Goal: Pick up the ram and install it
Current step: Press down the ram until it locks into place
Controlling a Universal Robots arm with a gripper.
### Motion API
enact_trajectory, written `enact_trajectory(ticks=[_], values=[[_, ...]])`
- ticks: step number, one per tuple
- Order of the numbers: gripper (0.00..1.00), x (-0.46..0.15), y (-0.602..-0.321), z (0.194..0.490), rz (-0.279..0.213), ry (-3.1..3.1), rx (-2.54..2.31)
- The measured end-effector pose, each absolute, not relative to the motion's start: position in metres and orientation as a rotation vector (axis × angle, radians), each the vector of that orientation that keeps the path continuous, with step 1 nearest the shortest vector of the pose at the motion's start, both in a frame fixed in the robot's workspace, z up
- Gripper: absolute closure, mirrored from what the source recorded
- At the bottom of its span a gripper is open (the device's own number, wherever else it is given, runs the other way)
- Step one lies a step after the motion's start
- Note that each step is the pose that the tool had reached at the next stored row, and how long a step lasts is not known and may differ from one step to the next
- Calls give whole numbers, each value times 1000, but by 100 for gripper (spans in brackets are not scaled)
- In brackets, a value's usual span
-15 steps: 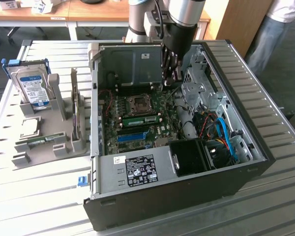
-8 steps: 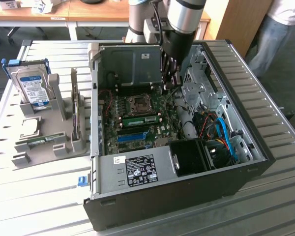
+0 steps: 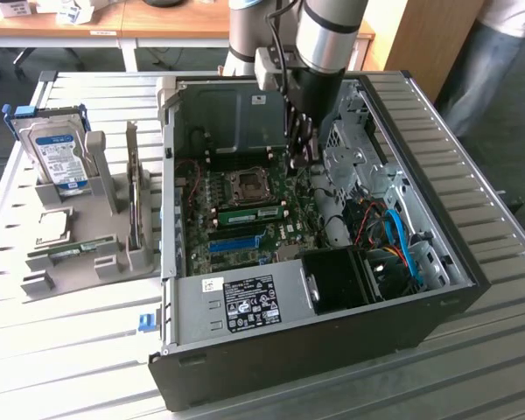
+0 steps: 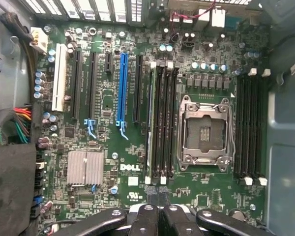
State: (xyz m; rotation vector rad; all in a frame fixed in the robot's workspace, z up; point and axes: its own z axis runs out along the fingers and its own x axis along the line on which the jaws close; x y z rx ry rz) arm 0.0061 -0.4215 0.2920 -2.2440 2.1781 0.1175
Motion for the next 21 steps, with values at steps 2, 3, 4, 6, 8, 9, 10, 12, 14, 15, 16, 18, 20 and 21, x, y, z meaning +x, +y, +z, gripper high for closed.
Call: enact_trajectory(ticks=[2,3,4,6,8,9,10,12,14,15,16,18,20,21], values=[[89,6,-422,288,117,2178,-2244],[89,6,-422,287,117,2178,-2244],[89,6,-422,285,117,2178,-2244],[89,6,-422,281,117,2178,-2244],[89,6,-421,278,117,2178,-2244],[89,6,-422,276,117,2178,-2244],[89,6,-422,275,117,2178,-2244],[89,6,-421,272,117,2178,-2244],[89,6,-422,269,117,2178,-2244],[89,6,-422,268,117,2178,-2244],[89,6,-422,267,117,2178,-2244],[89,6,-422,264,117,2178,-2244],[89,6,-422,261,117,2178,-2244],[89,6,-421,260,117,2178,-2244]])
